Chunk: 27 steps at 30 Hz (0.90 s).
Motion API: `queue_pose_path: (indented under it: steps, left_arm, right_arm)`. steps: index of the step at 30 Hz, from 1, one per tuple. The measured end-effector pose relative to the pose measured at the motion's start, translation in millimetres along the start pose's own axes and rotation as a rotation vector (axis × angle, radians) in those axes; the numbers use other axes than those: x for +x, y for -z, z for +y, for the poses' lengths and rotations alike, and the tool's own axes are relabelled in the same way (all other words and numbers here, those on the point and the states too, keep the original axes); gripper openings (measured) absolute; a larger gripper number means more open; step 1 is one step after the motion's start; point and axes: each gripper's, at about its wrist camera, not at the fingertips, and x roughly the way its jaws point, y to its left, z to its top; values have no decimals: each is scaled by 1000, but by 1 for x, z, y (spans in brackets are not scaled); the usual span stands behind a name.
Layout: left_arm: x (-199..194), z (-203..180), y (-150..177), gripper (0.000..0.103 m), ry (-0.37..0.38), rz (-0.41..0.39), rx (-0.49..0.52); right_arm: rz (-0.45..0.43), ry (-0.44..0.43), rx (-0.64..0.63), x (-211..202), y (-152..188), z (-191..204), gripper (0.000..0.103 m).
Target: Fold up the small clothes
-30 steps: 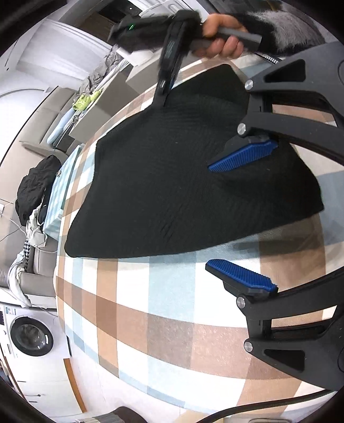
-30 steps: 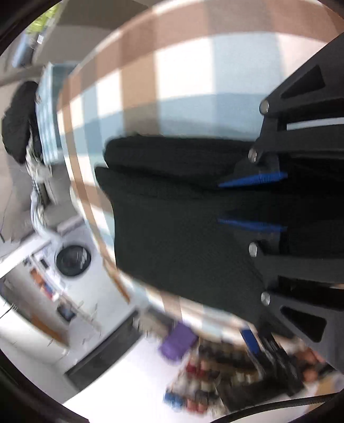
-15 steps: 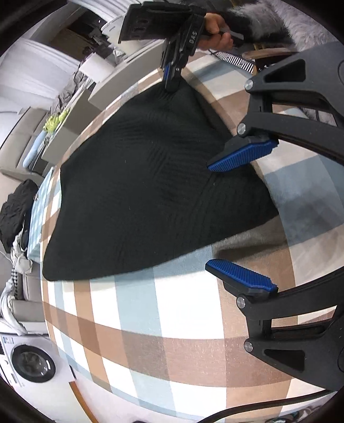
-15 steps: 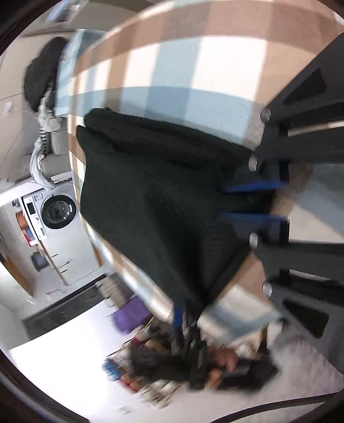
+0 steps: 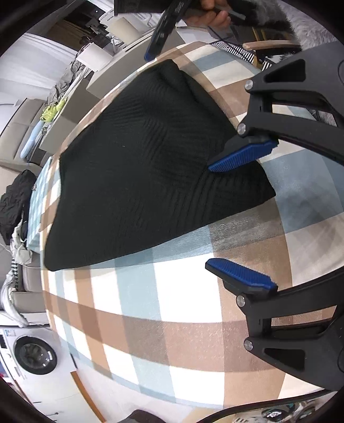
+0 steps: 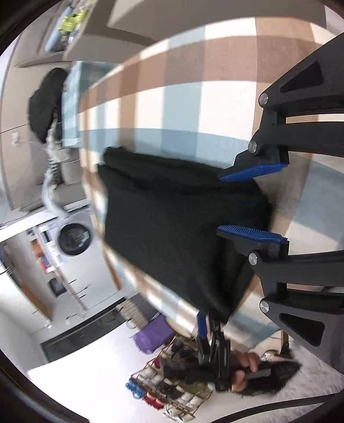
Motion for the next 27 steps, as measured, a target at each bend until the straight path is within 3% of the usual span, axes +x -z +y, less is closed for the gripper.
queue_pose_path:
  steps: [3,6,11,15,16,17,18,22,25,27]
  left_arm:
    - [-9,-6,-5,66,32,-33,8]
    - [-12,-21,-8,66,88,-48,48]
    - [0,-39,-9,66,96,-18,93]
    - [7,-44,-7,66,89,-6,107]
    - [8,-43,-6,66,89,-3,101]
    - [9,-41,-6,66,96,-3,90]
    - [9,-39,-5,66,100,-3,85]
    - [9,-30,-8,66,119,3,45]
    - [8,-24,-11,66,113,1,36]
    - [8,-20,-12,66,105,5,27]
  right_arm:
    - [-17,-39,-66,-12,0,22,37]
    - [28,-74,-152,2,2,45,42]
    - [167,32,-309,54,12,69,42]
    - [178,97,-391,71,16,76,41]
    - [175,108,-417,72,17,78,31]
    - [165,120,-440,73,19,78,10]
    - [159,106,-426,73,18,74,4]
    - [93,21,-374,49,15,65,2]
    - [57,-94,-312,24,14,55,2]
    - [77,-95,-304,21,20,51,1]
